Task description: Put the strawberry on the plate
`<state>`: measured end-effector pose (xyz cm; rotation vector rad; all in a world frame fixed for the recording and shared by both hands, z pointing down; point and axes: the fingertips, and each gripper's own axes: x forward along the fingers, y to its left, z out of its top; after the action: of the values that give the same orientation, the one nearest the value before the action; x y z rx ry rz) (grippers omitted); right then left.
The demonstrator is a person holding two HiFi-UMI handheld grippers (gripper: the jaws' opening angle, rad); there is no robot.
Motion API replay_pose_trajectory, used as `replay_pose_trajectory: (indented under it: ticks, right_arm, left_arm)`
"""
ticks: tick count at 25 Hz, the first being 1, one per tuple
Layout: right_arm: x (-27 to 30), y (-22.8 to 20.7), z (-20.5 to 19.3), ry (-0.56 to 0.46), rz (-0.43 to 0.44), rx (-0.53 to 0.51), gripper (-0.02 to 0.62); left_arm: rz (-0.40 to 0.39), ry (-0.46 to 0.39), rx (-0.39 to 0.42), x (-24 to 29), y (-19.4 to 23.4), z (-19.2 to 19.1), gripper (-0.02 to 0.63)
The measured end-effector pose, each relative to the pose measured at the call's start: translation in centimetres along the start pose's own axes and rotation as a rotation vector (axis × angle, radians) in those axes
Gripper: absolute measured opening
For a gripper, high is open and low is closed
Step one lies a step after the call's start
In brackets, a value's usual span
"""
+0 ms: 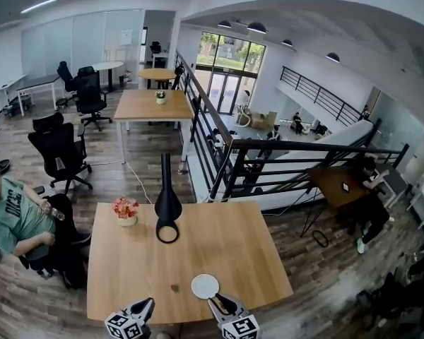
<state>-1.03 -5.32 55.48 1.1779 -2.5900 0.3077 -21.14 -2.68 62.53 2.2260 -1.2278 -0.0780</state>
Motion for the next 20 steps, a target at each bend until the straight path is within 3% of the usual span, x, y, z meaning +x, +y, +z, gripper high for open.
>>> replay_pose_trajectory:
  ticks: [9,20]
  right_arm:
    - [2.9,0.5,-0.4,0.020,-0.070,0.004,0.109]
    - [6.1,0.0,0.3,0.054,-0.011,-0.097,0.109]
  left_arm:
    - [-0.070,0.023,-0.008,1.7,2.6,0.7,0.003]
    - [-0.043,0.030,0.015,3.7,4.5,1.6,0.003]
